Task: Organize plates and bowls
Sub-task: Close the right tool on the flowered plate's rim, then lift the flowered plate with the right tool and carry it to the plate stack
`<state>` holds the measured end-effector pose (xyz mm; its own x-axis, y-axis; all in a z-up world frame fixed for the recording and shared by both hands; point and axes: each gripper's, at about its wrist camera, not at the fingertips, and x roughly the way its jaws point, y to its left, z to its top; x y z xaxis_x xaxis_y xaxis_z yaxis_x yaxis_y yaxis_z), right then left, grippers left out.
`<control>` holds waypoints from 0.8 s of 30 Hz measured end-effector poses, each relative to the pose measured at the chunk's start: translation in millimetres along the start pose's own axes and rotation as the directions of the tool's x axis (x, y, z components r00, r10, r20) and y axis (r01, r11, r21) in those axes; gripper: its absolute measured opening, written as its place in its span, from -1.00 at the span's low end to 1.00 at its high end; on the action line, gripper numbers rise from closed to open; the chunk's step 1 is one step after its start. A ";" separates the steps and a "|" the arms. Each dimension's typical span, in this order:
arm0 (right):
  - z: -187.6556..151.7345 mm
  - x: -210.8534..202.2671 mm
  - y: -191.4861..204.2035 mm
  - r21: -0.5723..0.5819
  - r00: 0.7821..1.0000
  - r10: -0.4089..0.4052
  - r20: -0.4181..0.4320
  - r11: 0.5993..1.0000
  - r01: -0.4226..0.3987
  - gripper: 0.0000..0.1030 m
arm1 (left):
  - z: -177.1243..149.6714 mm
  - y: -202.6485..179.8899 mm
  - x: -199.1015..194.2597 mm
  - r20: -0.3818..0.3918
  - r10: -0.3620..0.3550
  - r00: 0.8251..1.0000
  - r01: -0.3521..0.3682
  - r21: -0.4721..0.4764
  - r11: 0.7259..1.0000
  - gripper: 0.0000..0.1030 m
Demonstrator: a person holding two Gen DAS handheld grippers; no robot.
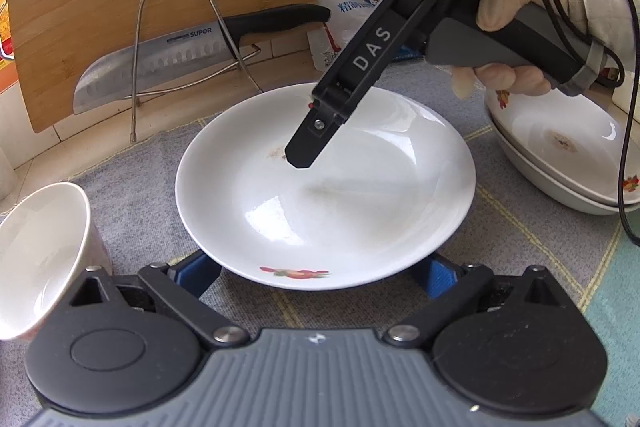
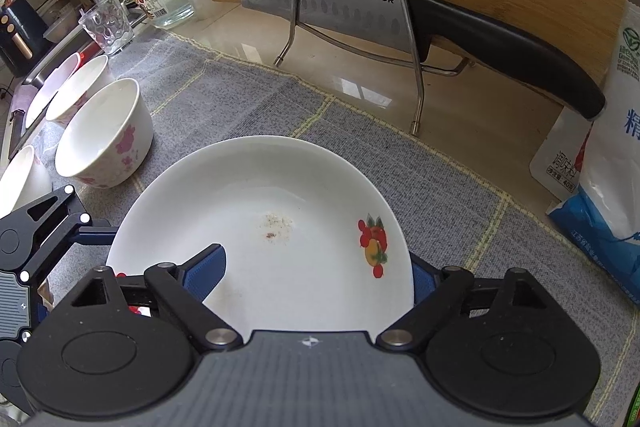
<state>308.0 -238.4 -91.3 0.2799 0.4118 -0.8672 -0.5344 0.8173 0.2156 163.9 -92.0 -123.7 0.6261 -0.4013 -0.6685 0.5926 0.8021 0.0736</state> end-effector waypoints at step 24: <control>-8.1 -15.7 8.8 0.058 0.999 0.034 0.005 0.998 -0.034 0.83 | 0.4 -0.5 -20.0 -0.017 -0.020 1.000 0.020 0.009 1.000 0.92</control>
<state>292.4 -240.9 -79.4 0.2658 0.4410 -0.8572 -0.4968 0.8247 0.2702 151.2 -84.6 -110.0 0.6051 -0.4096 -0.6827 0.6098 0.7897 0.0666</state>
